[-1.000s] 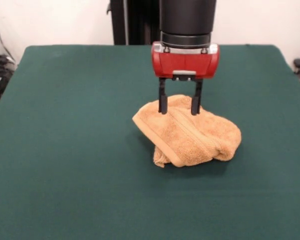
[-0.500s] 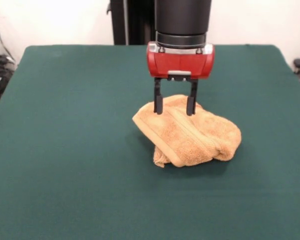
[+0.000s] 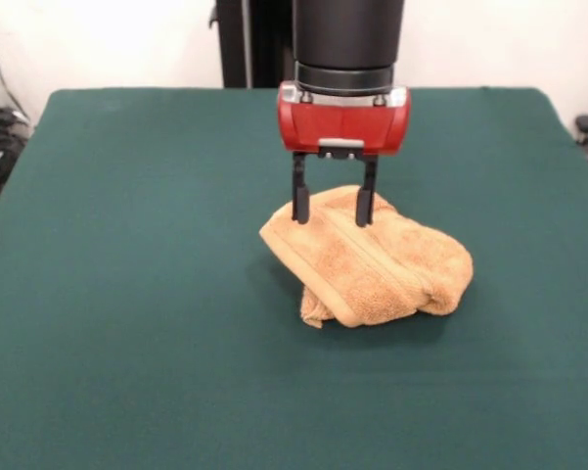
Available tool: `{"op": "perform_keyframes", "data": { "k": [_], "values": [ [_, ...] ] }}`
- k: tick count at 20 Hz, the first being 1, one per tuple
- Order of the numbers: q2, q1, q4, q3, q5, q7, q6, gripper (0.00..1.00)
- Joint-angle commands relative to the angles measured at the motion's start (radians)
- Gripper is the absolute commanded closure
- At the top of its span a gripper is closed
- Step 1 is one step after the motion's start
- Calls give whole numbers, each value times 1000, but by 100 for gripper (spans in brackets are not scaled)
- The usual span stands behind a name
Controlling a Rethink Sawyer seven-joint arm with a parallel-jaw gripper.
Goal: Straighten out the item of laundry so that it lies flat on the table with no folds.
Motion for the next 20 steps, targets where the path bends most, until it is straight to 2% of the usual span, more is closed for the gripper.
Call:
{"op": "perform_keyframes", "data": {
  "k": [1, 14, 20],
  "values": [
    [2, -26, 95, 38, -18, 25, -9, 0],
    [-49, -63, 143, 60, -32, 10, -12, 0],
    [-38, -86, 161, 78, -29, 7, -20, 0]
  ]
}}
